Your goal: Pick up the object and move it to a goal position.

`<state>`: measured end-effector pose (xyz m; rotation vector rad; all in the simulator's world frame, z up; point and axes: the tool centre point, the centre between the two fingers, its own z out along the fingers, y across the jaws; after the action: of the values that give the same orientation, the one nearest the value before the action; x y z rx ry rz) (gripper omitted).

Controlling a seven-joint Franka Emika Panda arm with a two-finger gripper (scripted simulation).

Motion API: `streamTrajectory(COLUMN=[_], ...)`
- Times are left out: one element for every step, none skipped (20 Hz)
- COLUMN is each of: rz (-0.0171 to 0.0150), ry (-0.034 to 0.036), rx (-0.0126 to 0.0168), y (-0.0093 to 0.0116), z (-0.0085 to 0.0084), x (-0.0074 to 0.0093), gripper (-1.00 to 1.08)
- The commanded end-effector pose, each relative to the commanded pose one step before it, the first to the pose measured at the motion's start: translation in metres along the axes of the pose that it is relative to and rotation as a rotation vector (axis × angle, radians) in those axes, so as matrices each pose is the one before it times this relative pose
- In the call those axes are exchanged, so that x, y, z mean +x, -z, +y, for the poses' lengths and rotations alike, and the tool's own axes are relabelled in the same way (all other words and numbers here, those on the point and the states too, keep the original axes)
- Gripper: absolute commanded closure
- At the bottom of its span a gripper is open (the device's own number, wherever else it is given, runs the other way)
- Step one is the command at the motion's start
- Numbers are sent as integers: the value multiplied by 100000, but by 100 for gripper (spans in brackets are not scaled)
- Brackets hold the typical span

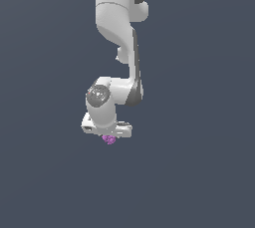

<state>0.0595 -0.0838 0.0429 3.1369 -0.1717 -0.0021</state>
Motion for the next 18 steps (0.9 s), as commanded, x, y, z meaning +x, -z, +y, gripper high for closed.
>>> streamTrajectory(rz=[118,0,0,0,0,0,0,0,0,0,0,0,0,3,0,0,0,0], ry=[27,0,0,0,0,0,0,0,0,0,0,0,0,-41,0,0,0,0], rx=[3,0,0,0,0,0,0,0,0,0,0,0,0,-27,0,0,0,0], y=[621,382,456,529,601,669,734,797,857,914,968,1019,1066,1101,1118,1128,1132,1134], z=[-123,-74,-88,-102,-116,-129,-141,-153,-164,-175,-185,-194,-203,-185,-212,-213,-214,-214], x=[72,24,28,33,38,43,47,52,56,61,65,70,74,78,80,83,85,87], gripper=[108,108,108,108,108,108,108,108,108,108,108,108,108,108,108,108,108,108])
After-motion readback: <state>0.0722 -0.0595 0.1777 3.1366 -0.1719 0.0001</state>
